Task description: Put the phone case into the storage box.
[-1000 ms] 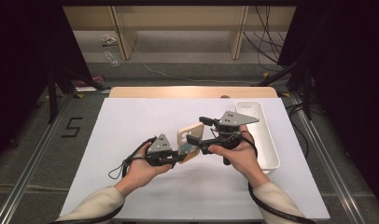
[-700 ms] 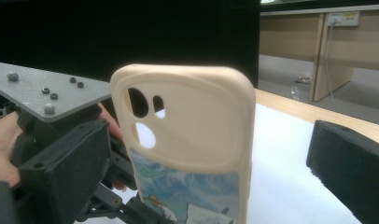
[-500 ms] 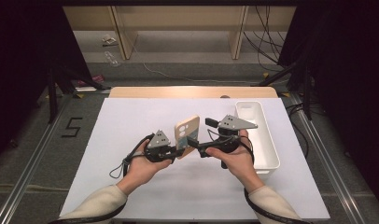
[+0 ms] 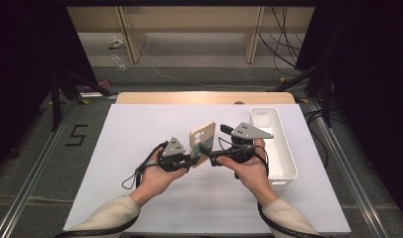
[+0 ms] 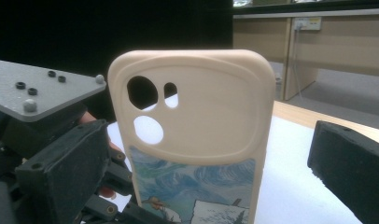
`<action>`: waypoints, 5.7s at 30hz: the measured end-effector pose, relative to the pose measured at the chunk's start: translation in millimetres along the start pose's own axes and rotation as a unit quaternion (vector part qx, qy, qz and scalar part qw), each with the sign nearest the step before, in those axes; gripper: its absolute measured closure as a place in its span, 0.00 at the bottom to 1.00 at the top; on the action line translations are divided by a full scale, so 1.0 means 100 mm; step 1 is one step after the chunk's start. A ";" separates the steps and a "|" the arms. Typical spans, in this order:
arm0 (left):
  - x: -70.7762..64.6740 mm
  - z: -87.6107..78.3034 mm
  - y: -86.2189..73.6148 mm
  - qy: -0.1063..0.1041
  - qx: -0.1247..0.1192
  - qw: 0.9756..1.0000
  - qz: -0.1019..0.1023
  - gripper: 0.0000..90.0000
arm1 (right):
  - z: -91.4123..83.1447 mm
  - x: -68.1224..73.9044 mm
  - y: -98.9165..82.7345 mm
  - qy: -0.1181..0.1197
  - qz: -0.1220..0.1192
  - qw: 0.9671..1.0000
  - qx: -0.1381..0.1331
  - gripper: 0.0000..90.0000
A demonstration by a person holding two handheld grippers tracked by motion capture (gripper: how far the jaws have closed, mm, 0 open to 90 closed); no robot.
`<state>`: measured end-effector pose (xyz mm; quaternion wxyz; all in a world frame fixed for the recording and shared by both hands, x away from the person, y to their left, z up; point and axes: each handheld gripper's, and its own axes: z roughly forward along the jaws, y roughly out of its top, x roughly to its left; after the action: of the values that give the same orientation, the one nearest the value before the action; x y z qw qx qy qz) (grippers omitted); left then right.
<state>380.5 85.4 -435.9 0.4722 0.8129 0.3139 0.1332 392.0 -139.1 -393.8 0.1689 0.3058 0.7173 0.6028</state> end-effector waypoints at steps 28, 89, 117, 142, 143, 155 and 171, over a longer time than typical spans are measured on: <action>-0.12 0.11 0.03 -0.005 0.004 1.000 0.002 0.89 | 0.03 0.02 -0.01 -0.033 0.006 0.999 -0.004 0.00; -0.18 0.17 0.03 -0.010 0.007 1.000 0.005 0.88 | 0.05 0.06 -0.01 -0.047 -0.013 0.999 -0.018 0.13; -0.20 -0.26 -0.04 0.001 0.015 0.997 0.072 0.00 | -0.05 0.05 0.12 -0.071 -0.008 0.997 -0.034 0.14; 0.09 -0.75 -0.38 0.045 0.005 0.997 0.058 0.00 | -0.19 -0.16 0.27 -0.117 0.004 0.992 -0.043 0.14; 0.10 -0.75 -0.38 0.045 0.007 0.997 0.059 0.00 | -0.20 -0.17 0.28 -0.119 0.005 0.992 -0.043 0.14; 0.10 -0.72 -0.41 0.045 0.013 0.997 0.062 0.00 | -0.31 -0.29 0.47 -0.142 0.004 0.988 -0.053 0.14; 0.11 -0.72 -0.41 0.043 0.014 0.997 0.057 0.00 | -0.45 -0.42 0.60 -0.164 0.011 0.985 -0.054 0.14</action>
<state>336.2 155.9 -434.5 0.4386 0.8295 0.2886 0.1905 409.6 -195.3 -331.4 0.2944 0.3990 0.6426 0.5841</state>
